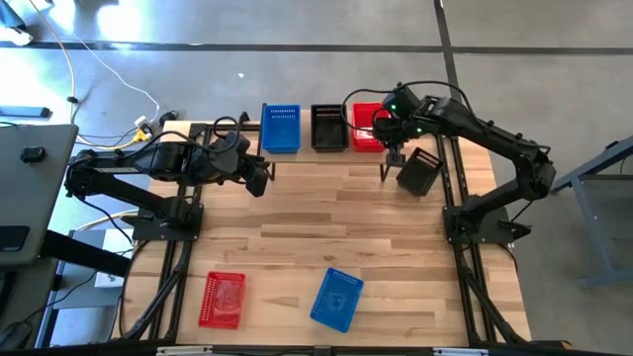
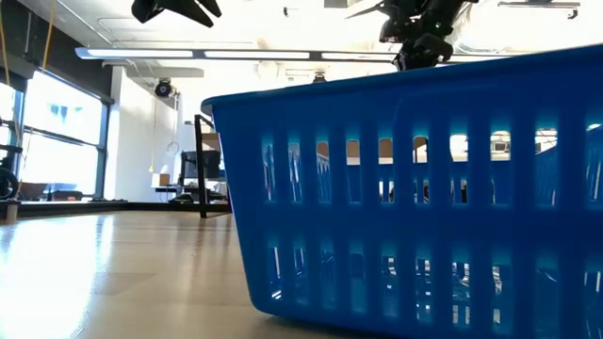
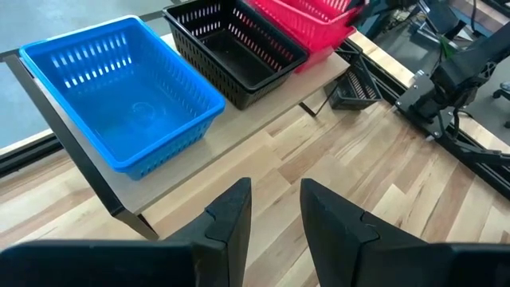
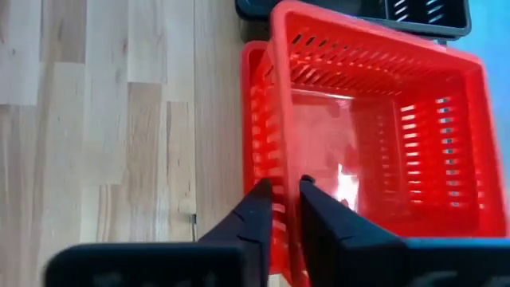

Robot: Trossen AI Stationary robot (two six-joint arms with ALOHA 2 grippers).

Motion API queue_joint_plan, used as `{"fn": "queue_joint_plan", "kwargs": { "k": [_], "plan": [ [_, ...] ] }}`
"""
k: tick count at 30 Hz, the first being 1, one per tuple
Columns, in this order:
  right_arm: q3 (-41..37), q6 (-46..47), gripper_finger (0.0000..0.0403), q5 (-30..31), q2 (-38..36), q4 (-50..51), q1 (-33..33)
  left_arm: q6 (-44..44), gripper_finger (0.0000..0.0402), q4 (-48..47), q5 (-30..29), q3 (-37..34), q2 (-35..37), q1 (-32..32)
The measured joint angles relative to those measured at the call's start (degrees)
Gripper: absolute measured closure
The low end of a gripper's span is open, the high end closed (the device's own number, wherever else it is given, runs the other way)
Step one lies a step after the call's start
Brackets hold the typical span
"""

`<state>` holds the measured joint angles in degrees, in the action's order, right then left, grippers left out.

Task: Stack baskets on shelf by color
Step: Stack the top red bin on top of the other red bin on the shelf, then stack the black bin on top of the other black bins on the shelf

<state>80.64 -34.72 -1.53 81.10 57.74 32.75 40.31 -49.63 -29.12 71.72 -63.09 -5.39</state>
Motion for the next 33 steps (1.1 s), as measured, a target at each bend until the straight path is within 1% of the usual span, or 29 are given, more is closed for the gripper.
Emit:
{"fn": "queue_joint_plan", "kwargs": {
  "k": [4,9,15,19,24,33],
  "plan": [
    [0.0,0.0,0.0319,0.0,0.0,0.0,-0.1,0.0,0.0302,0.0,0.0,0.0,0.0,0.0],
    [0.0,0.0,0.0291,0.0,-0.3,0.3,-0.2,0.2,0.0302,0.0,0.0,0.0,0.0,0.0],
    [0.1,0.3,0.0288,0.3,-2.3,0.8,-0.2,1.1,0.0302,0.0,0.1,0.0,0.0,0.0],
    [0.1,3.4,0.0288,0.3,-4.3,1.5,-0.2,1.1,0.0302,0.0,0.1,0.0,0.0,0.0],
    [0.1,10.1,0.0288,0.3,-6.4,6.4,-0.2,0.7,0.0302,0.0,0.1,0.0,0.0,0.0],
    [0.1,23.7,0.0288,-0.5,-8.2,10.7,-0.2,-5.6,0.0302,0.1,-1.5,0.0,0.0,-1.2]
  ]
}}
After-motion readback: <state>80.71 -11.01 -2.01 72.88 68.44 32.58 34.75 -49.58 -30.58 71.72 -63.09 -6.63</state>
